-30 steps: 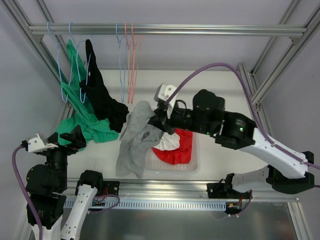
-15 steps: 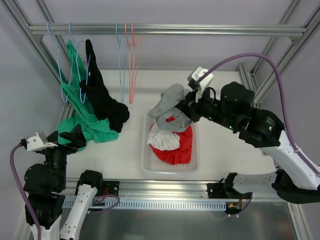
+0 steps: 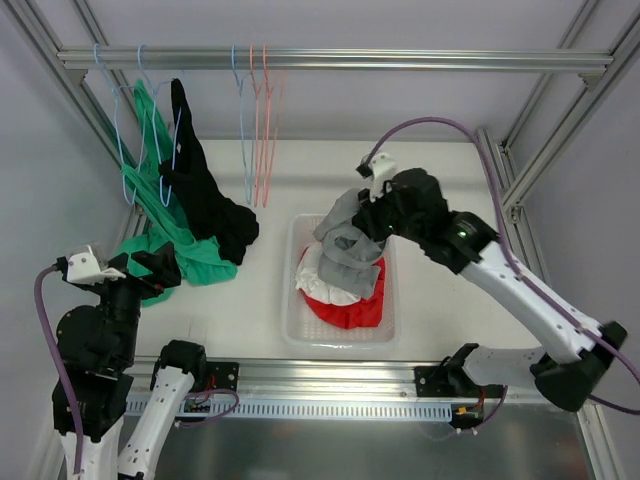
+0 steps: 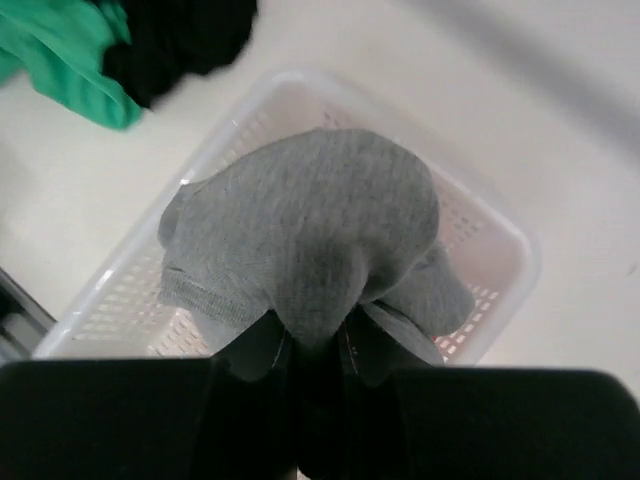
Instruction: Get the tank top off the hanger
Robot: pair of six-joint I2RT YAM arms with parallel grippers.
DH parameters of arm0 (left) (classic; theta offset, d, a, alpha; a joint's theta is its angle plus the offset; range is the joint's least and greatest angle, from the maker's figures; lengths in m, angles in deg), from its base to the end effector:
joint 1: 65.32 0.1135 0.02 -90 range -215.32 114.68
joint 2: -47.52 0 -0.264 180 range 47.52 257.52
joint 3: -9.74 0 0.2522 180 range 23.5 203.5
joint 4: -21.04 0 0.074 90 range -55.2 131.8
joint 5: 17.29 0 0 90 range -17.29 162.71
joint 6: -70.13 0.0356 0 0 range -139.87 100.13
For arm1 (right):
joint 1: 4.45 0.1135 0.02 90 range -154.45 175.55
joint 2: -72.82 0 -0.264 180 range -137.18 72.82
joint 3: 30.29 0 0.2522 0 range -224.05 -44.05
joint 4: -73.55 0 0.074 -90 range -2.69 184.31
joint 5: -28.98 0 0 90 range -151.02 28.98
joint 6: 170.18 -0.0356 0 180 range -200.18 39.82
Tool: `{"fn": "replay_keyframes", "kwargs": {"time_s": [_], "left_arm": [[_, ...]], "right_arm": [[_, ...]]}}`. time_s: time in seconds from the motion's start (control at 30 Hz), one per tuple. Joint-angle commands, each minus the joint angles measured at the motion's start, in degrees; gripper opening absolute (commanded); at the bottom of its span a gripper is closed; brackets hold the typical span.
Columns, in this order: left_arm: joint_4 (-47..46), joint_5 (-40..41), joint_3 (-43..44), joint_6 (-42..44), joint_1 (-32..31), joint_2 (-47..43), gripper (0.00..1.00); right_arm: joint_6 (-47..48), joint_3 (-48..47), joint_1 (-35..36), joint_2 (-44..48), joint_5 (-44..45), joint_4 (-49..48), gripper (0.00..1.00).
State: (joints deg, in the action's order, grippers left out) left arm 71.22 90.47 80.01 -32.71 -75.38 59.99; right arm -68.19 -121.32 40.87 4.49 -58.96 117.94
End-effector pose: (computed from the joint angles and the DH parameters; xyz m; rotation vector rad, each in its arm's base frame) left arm 0.0054 0.0101 0.3982 -0.2884 1.4159 -0.1049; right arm 0.1816 0.1818 0.4157 -0.9213 1.7359 0.3485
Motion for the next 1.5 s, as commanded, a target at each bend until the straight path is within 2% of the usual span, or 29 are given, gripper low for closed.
{"fn": "replay_keyframes", "kwargs": {"time_s": [0.0, 0.07, 0.27, 0.3, 0.4, 0.47, 0.5, 0.53, 0.6, 0.7, 0.73, 0.77, 0.9, 1.03, 1.2, 1.37, 1.47], "left_arm": [[-1.5, -3.7, 3.2, -0.2, 0.1, 3.7, 0.99], [-1.4, -4.4, 4.7, 0.0, 0.0, 6.1, 0.99], [1.4, -7.3, 16.5, -0.3, 0.1, 14.5, 0.99], [1.9, -7.5, 18.2, -0.3, 0.1, 15.8, 0.99], [4.4, -8.7, 25.2, -0.7, 0.0, 21.5, 0.99], [6.7, -9.6, 30.3, -0.4, 0.0, 26.4, 0.99], [7.1, -9.6, 32.9, -0.3, 0.1, 29.9, 0.98], [7.5, -9.5, 34.1, 0.1, 0.0, 31.8, 0.99], [8.5, -9.4, 37.6, 0.4, 0.1, 37.2, 0.99], [9.1, -9.2, 41.4, 1.1, 0.1, 42.9, 0.99], [9.2, -9.0, 42.1, 1.7, 0.1, 44.2, 0.99], [9.5, -7.9, 42.8, 1.8, 0.1, 45.4, 0.99], [10.2, -6.7, 47.0, 4.4, 1.4, 52.0, 0.99], [10.4, -6.7, 50.4, 6.6, 4.2, 56.3, 0.99], [10.7, -12.4, 55.5, 8.8, 8.8, 64.1, 0.96], [10.7, -16.6, 57.7, 8.5, 13.3, 69.4, 0.88], [10.6, -23.2, 59.6, 8.3, 16.4, 73.1, 0.75]], "right_arm": [[-5.7, 6.6, -1.7, -7.4, -5.4, -10.1, 0.0], [-7.2, 7.9, -1.8, -12.1, -5.5, -12.3, 0.0], [-15.6, 13.7, -1.6, -21.4, -2.7, -19.5, 0.0], [-16.1, 14.3, -1.4, -23.6, -0.1, -19.9, 0.0], [-18.7, 16.9, -1.1, -23.7, 2.6, -21.1, 0.04], [-19.4, 18.8, -0.9, -20.8, 4.2, -21.5, 0.16], [-19.3, 19.1, -0.9, -19.0, 5.9, -21.1, 0.3], [-19.0, 19.0, -1.0, -15.3, 7.0, -20.3, 0.54], [-17.2, 17.0, -1.2, -11.8, 8.8, -16.9, 0.6], [-14.1, 11.8, -1.8, -7.1, 9.3, -11.6, 0.81], [-13.2, 10.4, -1.9, -6.2, 9.0, -10.2, 0.93], [-12.5, 8.9, -2.1, -5.1, 8.8, -8.8, 0.97], [-8.5, 4.3, -2.1, 0.5, 7.9, -2.6, 0.99], [-8.4, 5.8, -1.8, 8.4, 2.0, -2.2, 0.99], [-7.1, 7.0, -1.3, 13.0, -17.9, -4.3, 1.0], [-7.5, 10.5, 0.1, 16.0, -25.3, -8.5, 1.0], [-8.2, 12.3, 0.9, 17.3, -26.3, -10.2, 1.0]]}}
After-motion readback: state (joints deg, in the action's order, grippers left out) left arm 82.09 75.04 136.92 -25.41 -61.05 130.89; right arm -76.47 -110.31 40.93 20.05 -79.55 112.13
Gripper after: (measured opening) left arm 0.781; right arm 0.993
